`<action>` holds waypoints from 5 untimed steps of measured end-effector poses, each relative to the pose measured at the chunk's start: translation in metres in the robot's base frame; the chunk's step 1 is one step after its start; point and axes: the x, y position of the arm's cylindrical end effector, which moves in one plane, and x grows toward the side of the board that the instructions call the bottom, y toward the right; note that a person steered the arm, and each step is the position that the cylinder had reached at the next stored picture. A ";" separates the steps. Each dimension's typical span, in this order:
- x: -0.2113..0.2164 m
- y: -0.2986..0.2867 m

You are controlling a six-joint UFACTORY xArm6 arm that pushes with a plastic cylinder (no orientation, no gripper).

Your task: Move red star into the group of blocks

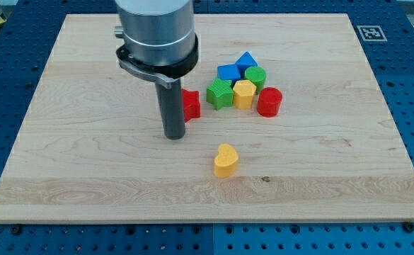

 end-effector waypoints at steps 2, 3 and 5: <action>-0.023 0.002; -0.029 0.009; -0.053 0.011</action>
